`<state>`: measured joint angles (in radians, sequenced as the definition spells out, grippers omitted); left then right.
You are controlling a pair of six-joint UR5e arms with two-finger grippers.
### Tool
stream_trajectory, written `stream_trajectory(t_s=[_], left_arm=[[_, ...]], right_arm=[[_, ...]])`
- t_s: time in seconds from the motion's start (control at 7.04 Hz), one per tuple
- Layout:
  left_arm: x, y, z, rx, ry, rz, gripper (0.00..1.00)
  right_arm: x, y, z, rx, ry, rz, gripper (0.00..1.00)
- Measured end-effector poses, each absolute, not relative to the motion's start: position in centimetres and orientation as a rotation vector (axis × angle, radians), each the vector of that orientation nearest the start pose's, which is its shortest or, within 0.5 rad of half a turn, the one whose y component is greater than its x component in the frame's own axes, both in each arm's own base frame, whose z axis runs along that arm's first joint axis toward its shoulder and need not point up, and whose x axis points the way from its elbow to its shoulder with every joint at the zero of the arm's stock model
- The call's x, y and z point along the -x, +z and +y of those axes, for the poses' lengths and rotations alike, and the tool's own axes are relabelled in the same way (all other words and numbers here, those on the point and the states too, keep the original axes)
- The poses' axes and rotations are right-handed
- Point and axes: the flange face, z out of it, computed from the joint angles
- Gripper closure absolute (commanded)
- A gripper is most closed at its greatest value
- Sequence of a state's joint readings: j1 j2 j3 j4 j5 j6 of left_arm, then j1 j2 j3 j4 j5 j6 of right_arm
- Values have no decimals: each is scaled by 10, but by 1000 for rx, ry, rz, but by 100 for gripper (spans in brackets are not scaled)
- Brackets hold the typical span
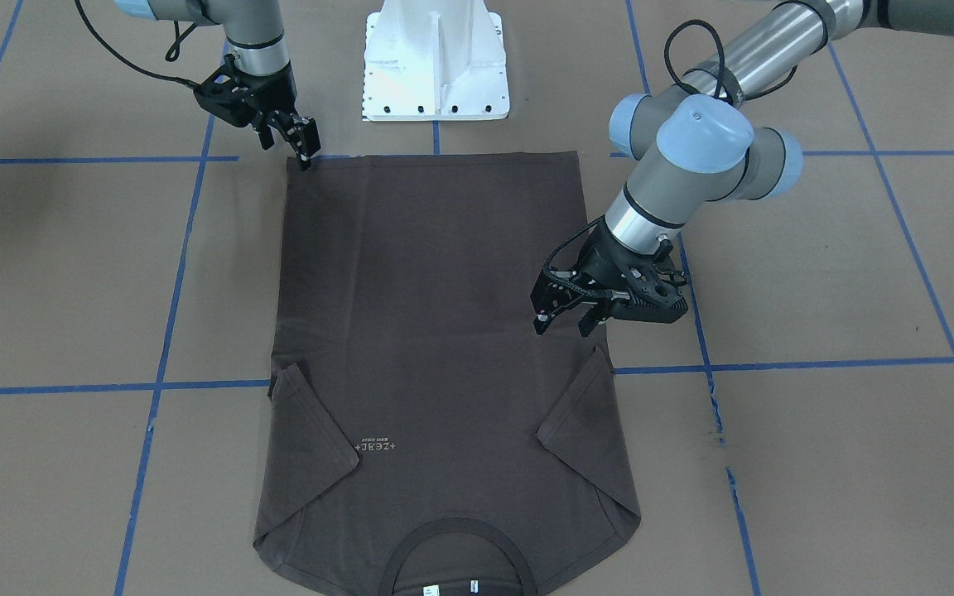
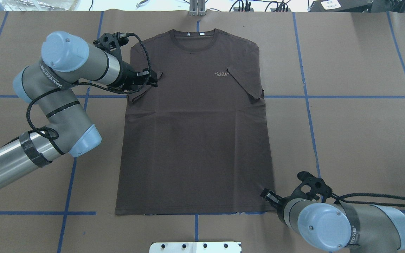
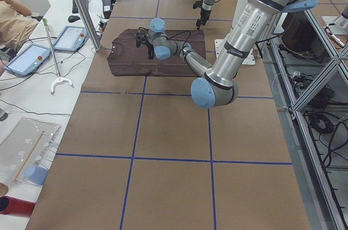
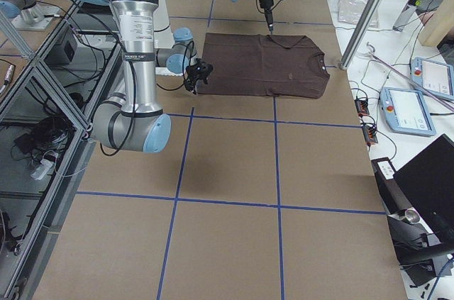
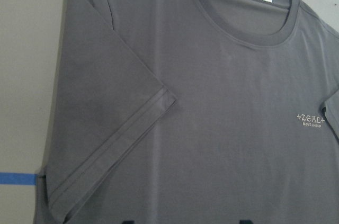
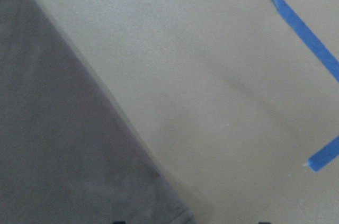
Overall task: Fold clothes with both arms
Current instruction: 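Move the right gripper to the hem corner nearest the robot while left withdraws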
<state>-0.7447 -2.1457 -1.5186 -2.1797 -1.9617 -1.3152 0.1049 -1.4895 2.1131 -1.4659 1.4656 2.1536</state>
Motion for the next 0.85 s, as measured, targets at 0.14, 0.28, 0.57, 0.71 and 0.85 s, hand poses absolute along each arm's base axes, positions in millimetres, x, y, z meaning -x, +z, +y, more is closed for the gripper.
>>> stream_trajectory(t_s=[0.14, 0.28, 0.57, 0.71, 0.85], left_arm=[[-449, 272, -541, -229, -210, 1146, 27], [-449, 273, -541, -229, -209, 1146, 27], [-450, 275, -541, -227, -209, 1142, 27], [-450, 276, -541, -226, -209, 1141, 27], [-450, 277, -541, -226, -208, 1139, 27]], right_arm=[[477, 367, -188, 74, 701, -743, 21], [480, 369, -184, 74, 702, -740, 22], [486, 374, -181, 74, 698, -729, 31], [487, 375, -181, 74, 697, -727, 55], [488, 375, -180, 74, 696, -726, 92]])
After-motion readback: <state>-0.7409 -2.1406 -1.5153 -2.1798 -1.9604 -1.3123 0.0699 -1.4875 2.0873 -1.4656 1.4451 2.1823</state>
